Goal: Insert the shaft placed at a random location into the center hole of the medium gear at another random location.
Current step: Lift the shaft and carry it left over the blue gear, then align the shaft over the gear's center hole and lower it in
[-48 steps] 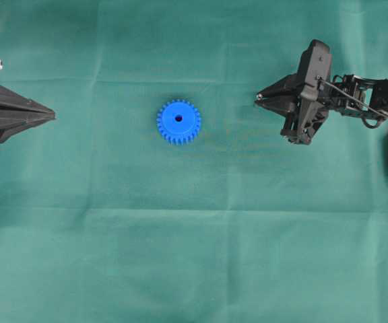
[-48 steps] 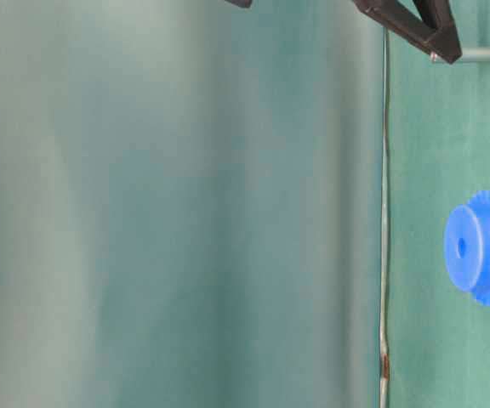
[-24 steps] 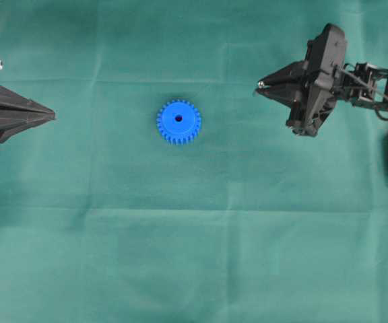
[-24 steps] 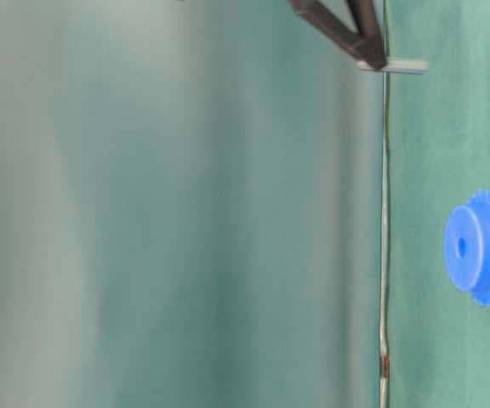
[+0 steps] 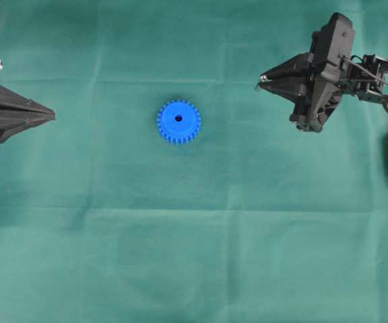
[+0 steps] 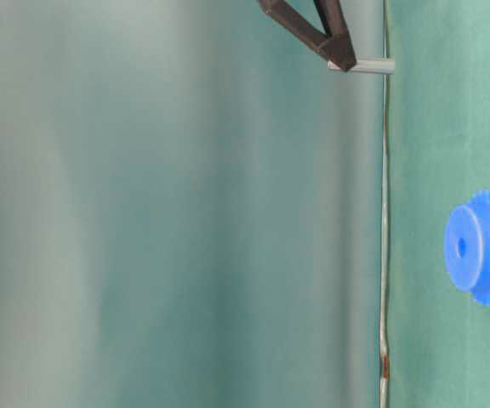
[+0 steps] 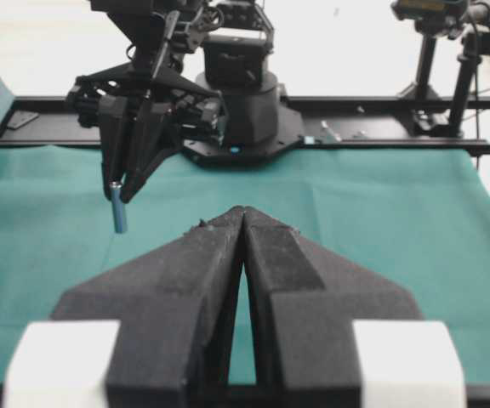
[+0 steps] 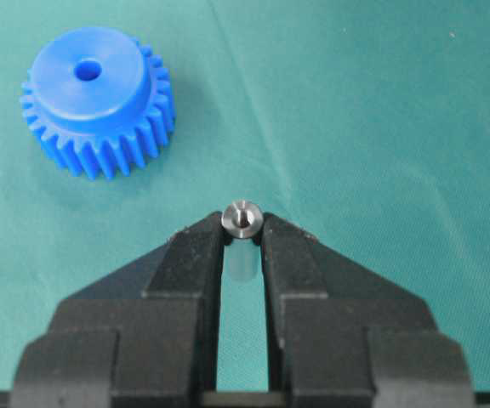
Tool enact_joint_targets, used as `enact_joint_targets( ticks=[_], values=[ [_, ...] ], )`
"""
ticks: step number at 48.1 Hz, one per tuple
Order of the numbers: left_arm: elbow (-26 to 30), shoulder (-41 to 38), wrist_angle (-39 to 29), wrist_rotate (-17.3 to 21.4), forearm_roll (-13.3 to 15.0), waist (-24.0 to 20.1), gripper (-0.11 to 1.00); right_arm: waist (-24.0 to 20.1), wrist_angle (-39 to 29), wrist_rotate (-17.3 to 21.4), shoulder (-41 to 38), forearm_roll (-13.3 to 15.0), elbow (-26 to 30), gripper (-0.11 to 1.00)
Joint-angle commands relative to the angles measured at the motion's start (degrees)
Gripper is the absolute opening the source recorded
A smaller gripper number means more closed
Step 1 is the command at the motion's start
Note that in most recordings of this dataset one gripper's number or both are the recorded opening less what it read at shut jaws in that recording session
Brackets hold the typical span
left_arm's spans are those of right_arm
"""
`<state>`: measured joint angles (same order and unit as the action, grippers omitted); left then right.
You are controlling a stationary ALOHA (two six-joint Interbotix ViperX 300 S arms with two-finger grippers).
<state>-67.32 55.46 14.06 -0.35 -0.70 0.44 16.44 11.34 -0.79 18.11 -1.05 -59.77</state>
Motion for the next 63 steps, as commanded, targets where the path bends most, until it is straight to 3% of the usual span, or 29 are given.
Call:
enact_joint_targets(
  ticks=[1,44,63],
  values=[
    [1.2,-0.4,0.3,-0.1,-0.2,0.1,0.0,-0.2,0.2,0.8,-0.6,0.0,2.2,0.13],
    [1.5,-0.4,0.3,-0.4,-0.2,0.1,0.0,-8.3,-2.2,0.7,-19.6,0.1,24.0,0.13],
    [1.5,-0.4,0.3,-0.4,-0.2,0.1,0.0,-9.2,-2.4,0.7,-21.5,0.0,26.2,0.13]
  ],
)
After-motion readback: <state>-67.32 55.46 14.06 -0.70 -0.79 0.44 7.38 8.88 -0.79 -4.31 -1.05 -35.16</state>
